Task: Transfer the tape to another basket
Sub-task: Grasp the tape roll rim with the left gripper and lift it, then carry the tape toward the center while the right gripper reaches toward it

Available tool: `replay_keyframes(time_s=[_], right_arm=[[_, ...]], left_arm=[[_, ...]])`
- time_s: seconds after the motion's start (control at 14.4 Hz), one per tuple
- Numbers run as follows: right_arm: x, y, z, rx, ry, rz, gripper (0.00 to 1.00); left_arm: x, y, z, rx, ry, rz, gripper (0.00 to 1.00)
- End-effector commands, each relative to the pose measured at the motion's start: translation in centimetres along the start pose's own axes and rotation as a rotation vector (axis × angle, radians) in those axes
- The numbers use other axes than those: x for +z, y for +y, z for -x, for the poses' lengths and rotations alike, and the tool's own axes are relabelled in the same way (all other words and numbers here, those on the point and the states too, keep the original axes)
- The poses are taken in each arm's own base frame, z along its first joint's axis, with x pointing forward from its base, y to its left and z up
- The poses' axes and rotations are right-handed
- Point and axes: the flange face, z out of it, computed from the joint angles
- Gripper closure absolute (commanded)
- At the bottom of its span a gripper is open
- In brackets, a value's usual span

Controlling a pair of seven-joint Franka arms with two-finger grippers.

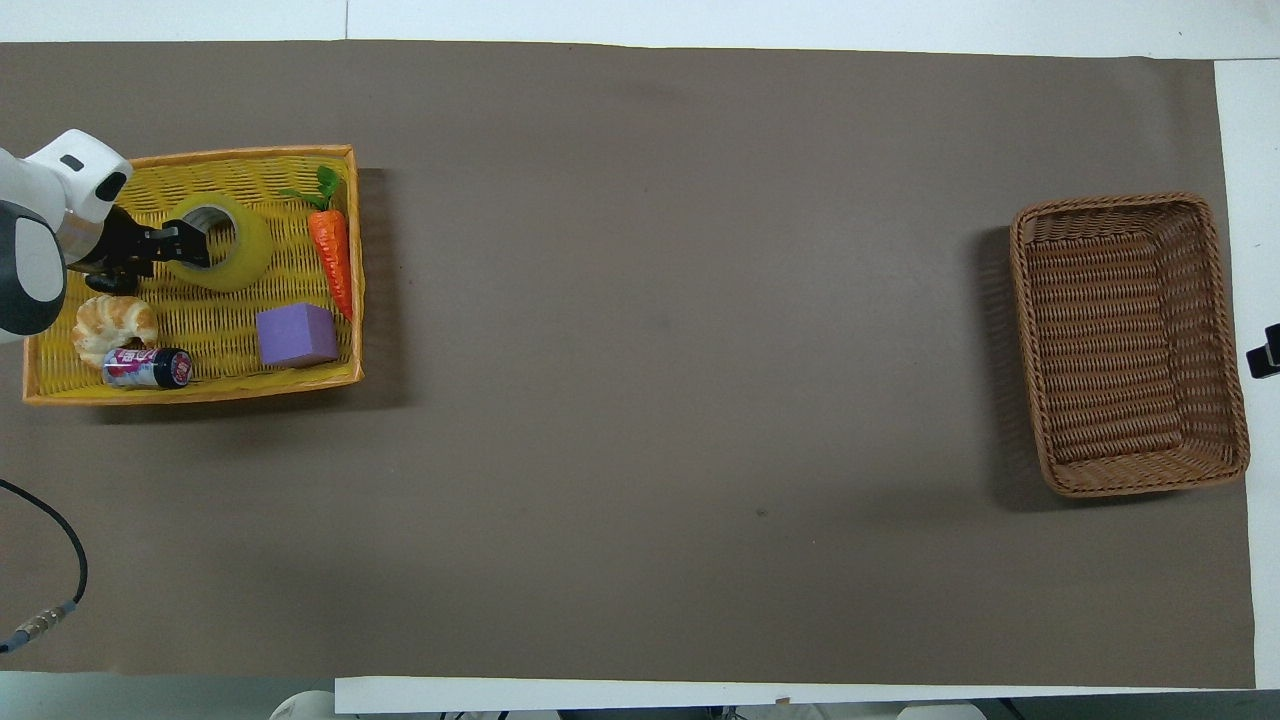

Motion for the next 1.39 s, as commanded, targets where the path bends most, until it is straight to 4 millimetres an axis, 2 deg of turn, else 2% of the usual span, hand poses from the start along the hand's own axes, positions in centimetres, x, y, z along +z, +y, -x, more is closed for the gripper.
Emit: replay_keyframes(time_s=[0.0, 0.07, 0.14, 0.21, 0.35, 0.49, 0.7, 0.77, 0.84, 0.97, 1.11, 1.18, 1.25, 1.32], right_arm=[[0.0, -0.2, 0.6, -0.018, 0.015, -0.003, 0.00], [0.0, -0.2, 0.6, -0.018, 0.016, -0.002, 0.00], [0.0, -0.2, 0.6, -0.018, 0.016, -0.002, 0.00], [0.0, -0.2, 0.6, -0.018, 0.016, -0.002, 0.00], [0.0, -0.2, 0.6, -0.018, 0.015, -0.003, 0.00], [0.0, -0.2, 0.6, -0.018, 0.016, -0.002, 0.00], [0.0, -0.2, 0.6, -0.017, 0.016, -0.002, 0.00], [0.1, -0.1, 0.5, -0.012, 0.014, -0.003, 0.00], [0.1, 0.3, 0.7, -0.008, 0.014, -0.004, 0.00], [0.1, 0.2, 0.7, -0.011, 0.014, -0.004, 0.00], [0.0, -0.2, 0.6, -0.017, 0.014, -0.003, 0.00], [0.0, -0.2, 0.6, -0.015, 0.016, -0.002, 0.00], [0.2, -0.2, 0.7, -0.028, 0.015, -0.003, 0.00], [0.2, -0.3, 0.6, -0.050, 0.016, -0.010, 0.00]], left_arm=[[1.0, 0.3, 0.9, 0.000, 0.012, 0.009, 0.28], [1.1, 0.3, 1.0, -0.001, 0.006, 0.009, 0.47], [1.1, 0.2, 1.0, -0.004, 0.003, 0.009, 0.81], [0.8, 0.2, 0.8, -0.008, 0.003, 0.011, 1.00], [-0.3, 0.1, 0.2, -0.033, 0.007, 0.035, 1.00], [-2.6, 0.7, -0.5, -0.060, -0.012, 0.079, 1.00], [-8.8, 1.9, -1.6, -0.068, -0.029, 0.132, 1.00], [-10.5, 3.5, -1.8, -0.082, -0.028, 0.181, 1.00], [-13.3, 7.1, -1.3, -0.104, -0.043, 0.224, 1.00], [-15.9, 15.3, 1.0, -0.182, -0.087, 0.220, 1.00], [-16.2, 23.5, 3.6, -0.244, -0.112, 0.211, 1.00], [-16.3, 27.6, 5.4, -0.204, -0.117, 0.208, 1.00], [-16.6, 31.1, 7.3, -0.158, -0.121, 0.207, 1.00], [-16.7, 33.8, 8.8, -0.150, -0.125, 0.205, 1.00]])
